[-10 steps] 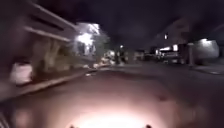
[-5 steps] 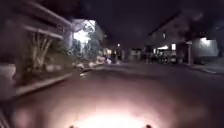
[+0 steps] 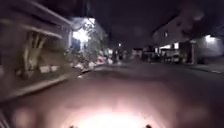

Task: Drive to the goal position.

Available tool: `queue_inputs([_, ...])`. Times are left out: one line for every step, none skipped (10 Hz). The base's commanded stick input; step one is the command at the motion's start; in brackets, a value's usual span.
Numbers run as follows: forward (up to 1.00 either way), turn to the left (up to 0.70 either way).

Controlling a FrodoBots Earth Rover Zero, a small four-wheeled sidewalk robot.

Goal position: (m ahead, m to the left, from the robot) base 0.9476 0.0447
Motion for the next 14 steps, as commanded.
queue_inputs([0.7,0.0])
queue_inputs([0.7,0.0])
queue_inputs([0.7,0.0])
queue_inputs([0.7,0.0])
queue_inputs([0.7,0.0])
queue_inputs([0.7,0.0])
queue_inputs([0.7,0.0])
queue_inputs([0.7,0.0])
queue_inputs([0.7,0.0])
queue_inputs([0.7,-0.07])
queue_inputs([0.7,-0.14])
queue_inputs([0.7,-0.19])
queue_inputs([0.7,-0.23])
queue_inputs([0.7,-0.28])
